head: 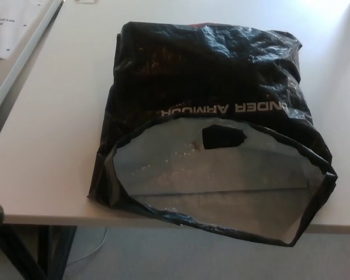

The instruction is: A plastic bag is kept infront of the robot in the middle of the desk and the robot uses both its hands to grab it from the top and lifts it up and then releases it.

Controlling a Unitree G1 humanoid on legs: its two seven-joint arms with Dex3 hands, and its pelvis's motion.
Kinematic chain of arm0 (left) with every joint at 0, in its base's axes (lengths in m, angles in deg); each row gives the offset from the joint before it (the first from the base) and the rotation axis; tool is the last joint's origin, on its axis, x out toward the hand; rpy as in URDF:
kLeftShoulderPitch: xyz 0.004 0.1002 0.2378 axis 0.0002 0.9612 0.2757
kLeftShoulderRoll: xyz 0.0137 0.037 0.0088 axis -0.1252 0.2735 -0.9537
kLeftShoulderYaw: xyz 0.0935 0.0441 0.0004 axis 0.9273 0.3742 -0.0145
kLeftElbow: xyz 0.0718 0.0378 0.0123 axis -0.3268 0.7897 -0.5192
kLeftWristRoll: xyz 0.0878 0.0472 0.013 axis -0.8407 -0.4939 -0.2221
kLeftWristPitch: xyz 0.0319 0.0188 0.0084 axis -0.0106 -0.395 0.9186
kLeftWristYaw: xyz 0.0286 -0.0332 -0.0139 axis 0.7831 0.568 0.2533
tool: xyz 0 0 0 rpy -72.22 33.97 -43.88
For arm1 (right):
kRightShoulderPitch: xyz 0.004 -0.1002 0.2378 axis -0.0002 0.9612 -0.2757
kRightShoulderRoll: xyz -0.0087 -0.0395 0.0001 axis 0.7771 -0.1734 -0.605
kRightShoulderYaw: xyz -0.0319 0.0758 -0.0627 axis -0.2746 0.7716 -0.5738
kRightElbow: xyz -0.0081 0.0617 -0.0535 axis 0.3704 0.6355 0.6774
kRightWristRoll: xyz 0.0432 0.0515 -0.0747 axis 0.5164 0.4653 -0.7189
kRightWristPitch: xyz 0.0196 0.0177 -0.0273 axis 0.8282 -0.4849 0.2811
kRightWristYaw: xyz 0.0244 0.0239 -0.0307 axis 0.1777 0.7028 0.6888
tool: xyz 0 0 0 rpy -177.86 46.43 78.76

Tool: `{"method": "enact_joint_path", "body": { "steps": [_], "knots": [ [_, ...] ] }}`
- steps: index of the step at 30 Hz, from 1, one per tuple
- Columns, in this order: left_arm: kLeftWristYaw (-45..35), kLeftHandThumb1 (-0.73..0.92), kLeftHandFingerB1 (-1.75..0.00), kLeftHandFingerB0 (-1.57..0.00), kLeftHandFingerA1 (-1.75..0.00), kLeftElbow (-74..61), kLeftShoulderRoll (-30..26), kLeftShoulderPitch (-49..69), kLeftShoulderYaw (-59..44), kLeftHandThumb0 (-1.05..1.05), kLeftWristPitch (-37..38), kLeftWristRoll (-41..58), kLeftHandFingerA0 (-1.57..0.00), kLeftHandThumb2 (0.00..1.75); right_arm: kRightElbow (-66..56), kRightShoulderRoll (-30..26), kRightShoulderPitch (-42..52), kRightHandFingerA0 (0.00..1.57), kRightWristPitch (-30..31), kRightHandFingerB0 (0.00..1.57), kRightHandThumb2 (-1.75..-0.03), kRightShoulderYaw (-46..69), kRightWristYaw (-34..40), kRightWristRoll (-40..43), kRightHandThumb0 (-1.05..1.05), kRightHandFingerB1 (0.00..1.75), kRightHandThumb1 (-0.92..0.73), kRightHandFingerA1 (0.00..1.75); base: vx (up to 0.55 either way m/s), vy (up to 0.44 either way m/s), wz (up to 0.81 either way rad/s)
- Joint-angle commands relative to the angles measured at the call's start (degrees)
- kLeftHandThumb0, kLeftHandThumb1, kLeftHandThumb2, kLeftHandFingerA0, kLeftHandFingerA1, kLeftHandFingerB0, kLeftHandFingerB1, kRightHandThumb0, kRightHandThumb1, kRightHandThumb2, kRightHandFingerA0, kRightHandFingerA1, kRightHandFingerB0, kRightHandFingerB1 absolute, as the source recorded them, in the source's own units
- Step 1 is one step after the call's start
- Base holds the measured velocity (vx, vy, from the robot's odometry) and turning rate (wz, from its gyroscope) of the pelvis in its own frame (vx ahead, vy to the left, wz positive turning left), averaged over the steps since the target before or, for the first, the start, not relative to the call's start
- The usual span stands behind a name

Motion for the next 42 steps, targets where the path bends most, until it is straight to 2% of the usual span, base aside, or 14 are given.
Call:
{"method": "enact_joint_path", "body": {
  "steps": [1,2,3,5,9,10,11,19,20,21,23,24,26,42],
  "knots": [
    [-1.1,0.21,-0.52,-0.12,-0.56,13.4,-7.8,-9.7,-1.8,-0.33,-7.8,1.7,-0.23,0.81,21.4,-4.2,-10.6,0.14,-5.2,0.00,-0.57,-2.2,8.4,-0.9,-0.68,0.19,-0.53,0.31,0.00,0.000,0.00],
    [-1.0,0.21,-0.52,-0.12,-0.56,16.1,-8.3,-11.1,-1.6,-0.33,-7.1,1.5,-0.23,0.81,23.6,-4.5,-11.7,0.14,-5.9,0.00,-0.57,-2.4,8.2,-0.1,-0.68,0.19,-0.53,0.31,0.00,0.000,0.00],
    [-0.2,0.22,-0.50,-0.11,-0.83,20.4,-8.5,-12.6,-2.4,-0.33,-7.2,-1.0,-0.75,0.82,27.4,-4.6,-12.9,0.16,-6.3,0.00,-0.56,-3.2,9.0,-0.5,-0.64,0.20,-0.50,0.30,0.00,0.000,0.00],
    [-0.1,0.39,-0.47,-0.30,-0.61,26.5,-9.5,-14.9,-2.1,-0.51,-5.7,-1.1,-0.53,0.59,30.9,-4.7,-14.2,0.13,-5.7,0.00,-0.76,-4.0,9.6,-0.9,-0.62,0.18,-0.39,0.43,0.00,0.000,0.00],
    [-0.6,0.29,-0.53,-0.18,-0.60,34.5,-11.7,-16.6,-1.9,-0.28,-6.2,-3.3,-0.37,0.87,37.7,-5.3,-16.5,0.24,-6.6,0.00,-0.55,-5.2,11.9,-1.3,-0.59,0.25,-0.49,0.32,0.00,0.000,0.00],
    [-2.0,0.50,-0.38,-0.24,-0.45,35.2,-12.7,-15.9,-1.2,-0.47,-7.1,-1.7,-0.35,0.55,39.1,-5.4,-17.2,0.23,-7.4,0.02,-0.55,-5.5,12.7,-1.3,-0.59,0.26,-0.48,0.32,0.00,0.000,0.00],
    [-2.5,0.36,-0.50,-0.12,-0.52,37.8,-13.5,-16.3,-0.6,-0.28,-8.0,-1.1,-0.15,0.90,41.7,-5.7,-18.6,0.19,-7.3,0.02,-0.75,-5.9,12.6,-0.8,-0.62,0.19,-0.39,0.44,0.00,0.000,0.00],
    [2.1,0.50,-0.42,-0.29,-0.48,51.6,-12.3,-22.5,0.0,-0.44,-2.2,-4.0,-0.39,0.65,52.3,-7.5,-23.6,0.44,-13.2,0.17,-0.56,-10.6,19.4,-3.8,-0.59,0.29,-0.48,0.38,0.00,0.000,0.00],
    [2.6,0.51,-0.42,-0.29,-0.47,53.9,-12.4,-23.6,0.1,-0.45,-0.9,-4.7,-0.39,0.65,52.7,-7.9,-24.0,0.32,-13.1,0.00,-0.85,-12.0,20.0,-4.8,-0.38,0.45,-0.29,0.58,0.00,0.000,0.00],
    [2.9,0.51,-0.40,-0.28,-0.46,55.3,-12.3,-24.4,0.6,-0.42,0.1,-5.6,-0.36,0.65,52.7,-8.3,-24.2,0.39,-12.8,0.08,-0.79,-13.3,20.6,-5.9,-0.73,0.39,-0.46,0.51,0.00,0.000,0.00],
    [3.4,0.51,-0.40,-0.27,-0.46,58.2,-12.5,-26.1,1.4,-0.42,2.2,-7.5,-0.36,0.65,52.9,-9.3,-24.8,0.47,-12.3,0.13,-0.58,-16.2,22.8,-8.5,-0.67,0.29,-0.55,0.48,0.00,0.000,0.00],
    [3.4,0.51,-0.40,-0.26,-0.46,58.7,-12.4,-26.3,1.9,-0.40,2.4,-7.8,-0.37,0.64,52.7,-9.2,-25.0,0.40,-12.1,0.09,-0.79,-16.9,22.7,-8.7,-0.75,0.38,-0.47,0.52,0.00,0.000,0.00],
    [4.1,0.51,-0.40,-0.26,-0.47,59.1,-12.1,-26.6,2.2,-0.40,2.7,-8.7,-0.38,0.64,52.9,-9.6,-25.4,0.47,-12.0,0.13,-0.57,-18.4,23.3,-8.6,-0.66,0.30,-0.55,0.48,0.00,0.000,0.00],
    [17.0,0.60,-0.37,-0.21,-0.43,68.2,-8.2,-38.3,10.3,-0.15,-3.8,-20.3,-0.32,0.60,46.6,-9.9,-25.8,0.29,-10.4,0.08,-0.76,-23.9,25.2,-7.7,-0.70,0.37,-0.44,0.47,0.00,0.000,0.00]
  ]
}}
